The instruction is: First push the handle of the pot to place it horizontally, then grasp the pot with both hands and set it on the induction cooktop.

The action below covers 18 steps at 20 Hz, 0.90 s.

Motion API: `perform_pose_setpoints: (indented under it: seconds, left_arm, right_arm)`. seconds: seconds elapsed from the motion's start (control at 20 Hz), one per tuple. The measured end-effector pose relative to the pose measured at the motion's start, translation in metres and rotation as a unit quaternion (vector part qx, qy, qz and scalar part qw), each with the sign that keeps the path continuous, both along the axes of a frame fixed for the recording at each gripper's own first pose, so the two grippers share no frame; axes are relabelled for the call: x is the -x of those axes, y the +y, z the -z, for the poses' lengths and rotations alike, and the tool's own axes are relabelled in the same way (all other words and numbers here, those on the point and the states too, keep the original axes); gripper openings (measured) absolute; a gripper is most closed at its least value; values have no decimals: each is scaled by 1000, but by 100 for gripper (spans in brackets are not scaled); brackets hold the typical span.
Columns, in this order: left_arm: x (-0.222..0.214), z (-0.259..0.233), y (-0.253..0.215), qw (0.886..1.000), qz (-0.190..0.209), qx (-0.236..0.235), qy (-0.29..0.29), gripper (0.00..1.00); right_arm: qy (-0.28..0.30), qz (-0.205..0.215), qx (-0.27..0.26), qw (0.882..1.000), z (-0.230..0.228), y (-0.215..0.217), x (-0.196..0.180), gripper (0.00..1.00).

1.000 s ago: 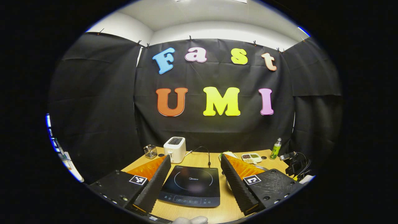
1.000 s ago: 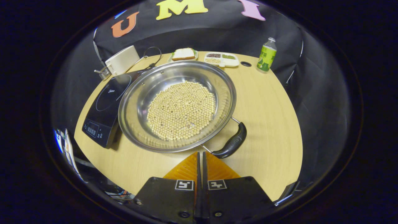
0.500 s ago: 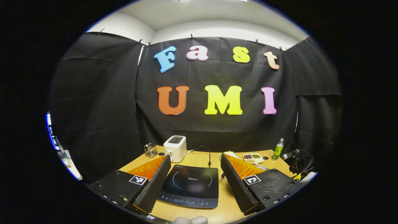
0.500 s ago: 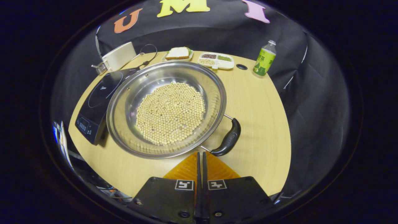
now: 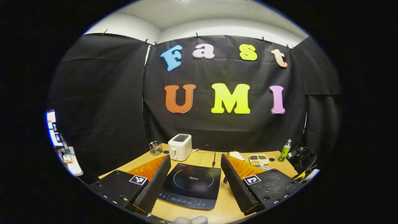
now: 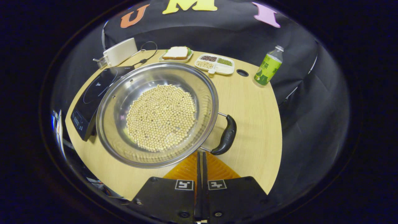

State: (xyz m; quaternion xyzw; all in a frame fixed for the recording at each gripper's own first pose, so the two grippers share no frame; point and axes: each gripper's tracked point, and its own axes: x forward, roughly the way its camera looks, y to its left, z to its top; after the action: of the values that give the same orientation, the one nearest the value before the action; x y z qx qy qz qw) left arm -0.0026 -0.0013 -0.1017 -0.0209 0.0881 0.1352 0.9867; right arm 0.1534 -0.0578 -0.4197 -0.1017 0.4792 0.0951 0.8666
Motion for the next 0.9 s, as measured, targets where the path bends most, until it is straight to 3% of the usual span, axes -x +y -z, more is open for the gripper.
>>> perform_pose_setpoints:
  seconds: [0.4, 0.7, 0.75, 0.85, 0.9]
  left_arm:
    - [-16, 9, -30, 1000, -23, 0, 10, 96]
    - [-34, 19, -42, 1000, -2, -14, 18, 96]
    - [-38, 21, -45, 1000, 8, -15, 20, 96]
    - [-46, 29, -50, 999, 32, -14, 21, 96]
    - [-49, 36, -54, 999, 45, -15, 25, 96]
  right_arm:
    - [-9, -38, 1, 999, -4, -20, -28, 1]
    - [-43, -48, 3, 998, -20, -34, -16, 4]
    - [-51, -41, 0, 998, -24, -37, -12, 8]
    - [-69, -22, -8, 997, -32, -45, -3, 28]
    - [-77, -12, -14, 997, -37, -49, 3, 55]
